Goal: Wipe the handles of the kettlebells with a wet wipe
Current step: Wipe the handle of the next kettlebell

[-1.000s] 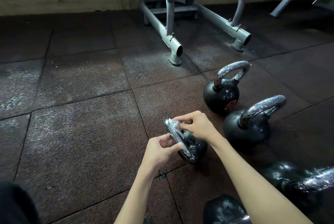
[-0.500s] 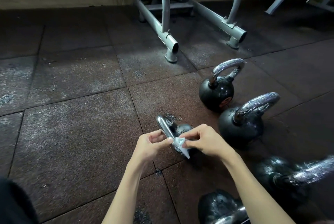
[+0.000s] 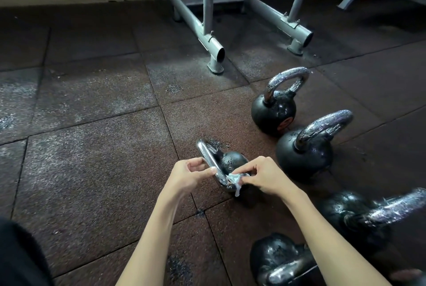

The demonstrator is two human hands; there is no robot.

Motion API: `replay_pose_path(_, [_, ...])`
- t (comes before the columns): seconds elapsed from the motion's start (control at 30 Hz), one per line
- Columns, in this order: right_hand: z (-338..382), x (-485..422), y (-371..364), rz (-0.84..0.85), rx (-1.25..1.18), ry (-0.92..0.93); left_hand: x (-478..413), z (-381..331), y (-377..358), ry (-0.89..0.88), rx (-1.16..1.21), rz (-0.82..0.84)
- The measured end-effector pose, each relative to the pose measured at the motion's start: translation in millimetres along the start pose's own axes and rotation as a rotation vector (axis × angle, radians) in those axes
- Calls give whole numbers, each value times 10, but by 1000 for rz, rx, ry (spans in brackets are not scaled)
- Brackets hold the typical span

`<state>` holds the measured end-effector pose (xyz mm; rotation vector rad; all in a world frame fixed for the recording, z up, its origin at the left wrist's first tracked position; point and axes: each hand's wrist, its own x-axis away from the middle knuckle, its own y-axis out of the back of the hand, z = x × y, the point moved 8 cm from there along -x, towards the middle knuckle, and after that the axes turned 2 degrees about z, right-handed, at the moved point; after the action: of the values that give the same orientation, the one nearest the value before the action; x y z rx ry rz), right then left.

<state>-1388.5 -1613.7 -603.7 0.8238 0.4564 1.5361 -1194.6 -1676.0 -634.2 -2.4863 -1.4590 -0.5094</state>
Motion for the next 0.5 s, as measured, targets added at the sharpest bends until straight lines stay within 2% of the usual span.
replay_pose_path(0.13, [-37, 12, -48, -47, -37, 16, 5, -58, 23, 0, -54, 18])
replay_pose_path(0.3, [-148, -43, -107, 17, -41, -38, 23, -42, 68, 0, -122, 66])
replay_pose_path(0.5, [46, -565, -29, -250, -139, -52, 60, -45, -31, -35, -140, 93])
